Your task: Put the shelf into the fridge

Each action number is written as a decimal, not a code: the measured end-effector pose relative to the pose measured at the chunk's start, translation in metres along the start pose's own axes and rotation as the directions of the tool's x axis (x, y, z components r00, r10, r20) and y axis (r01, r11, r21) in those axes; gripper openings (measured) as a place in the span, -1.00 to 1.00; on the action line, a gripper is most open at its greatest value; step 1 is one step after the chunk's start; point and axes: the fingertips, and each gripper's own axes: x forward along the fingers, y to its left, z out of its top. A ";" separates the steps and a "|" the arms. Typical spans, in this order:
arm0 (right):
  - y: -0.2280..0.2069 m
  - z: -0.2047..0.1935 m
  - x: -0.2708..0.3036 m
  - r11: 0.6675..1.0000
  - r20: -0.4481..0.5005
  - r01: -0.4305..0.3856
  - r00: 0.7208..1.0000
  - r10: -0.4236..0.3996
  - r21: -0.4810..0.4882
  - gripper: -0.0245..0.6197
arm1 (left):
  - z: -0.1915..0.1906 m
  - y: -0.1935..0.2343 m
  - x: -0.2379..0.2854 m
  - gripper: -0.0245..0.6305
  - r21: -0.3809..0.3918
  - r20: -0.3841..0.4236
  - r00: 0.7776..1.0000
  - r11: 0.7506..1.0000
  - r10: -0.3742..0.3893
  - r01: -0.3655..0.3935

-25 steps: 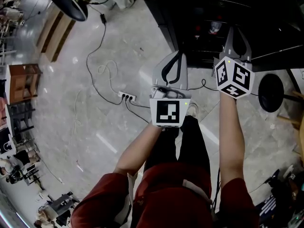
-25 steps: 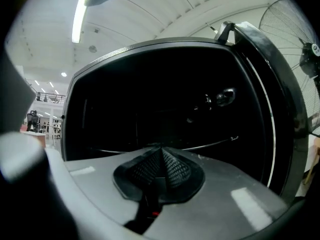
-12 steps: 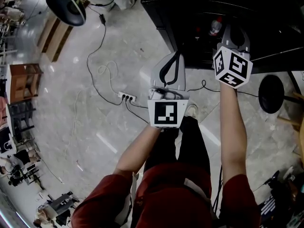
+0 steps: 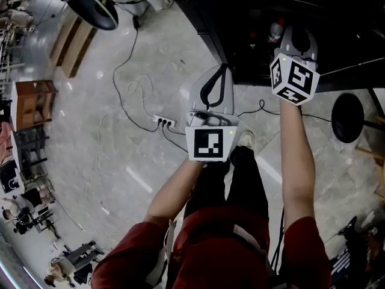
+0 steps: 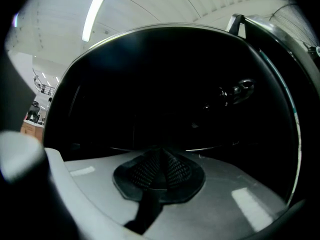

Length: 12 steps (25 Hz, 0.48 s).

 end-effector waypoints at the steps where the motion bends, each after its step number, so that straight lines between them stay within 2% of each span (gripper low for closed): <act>1: 0.000 0.000 0.000 1.000 0.002 -0.002 1.000 0.002 -0.003 -0.93 | -0.001 0.001 0.000 -0.91 -0.005 0.001 1.000 1.000 0.003 -0.003; 12: 0.004 -0.009 -0.026 0.999 -0.060 -0.012 0.998 0.014 0.031 -0.93 | -0.002 0.001 -0.011 -0.91 -0.018 0.003 1.000 1.000 -0.015 0.015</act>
